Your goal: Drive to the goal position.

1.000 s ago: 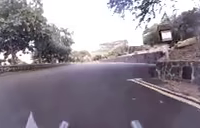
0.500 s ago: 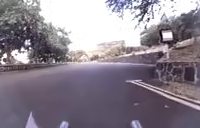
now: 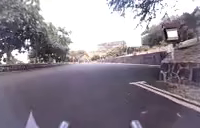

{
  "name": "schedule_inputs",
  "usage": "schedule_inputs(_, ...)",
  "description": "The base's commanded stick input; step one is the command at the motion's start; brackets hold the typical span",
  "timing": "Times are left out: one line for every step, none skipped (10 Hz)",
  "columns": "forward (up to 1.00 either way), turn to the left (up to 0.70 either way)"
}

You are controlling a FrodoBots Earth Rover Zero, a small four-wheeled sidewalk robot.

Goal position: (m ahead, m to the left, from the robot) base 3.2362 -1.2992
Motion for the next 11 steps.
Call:
schedule_inputs(0.50, 0.00)
schedule_inputs(0.50, 0.00)
schedule_inputs(0.50, 0.00)
schedule_inputs(0.50, 0.00)
schedule_inputs(0.50, 0.00)
schedule_inputs(0.50, 0.00)
schedule_inputs(0.50, 0.00)
schedule_inputs(0.50, 0.00)
schedule_inputs(0.50, 0.00)
schedule_inputs(0.50, 0.00)
schedule_inputs(0.50, 0.00)
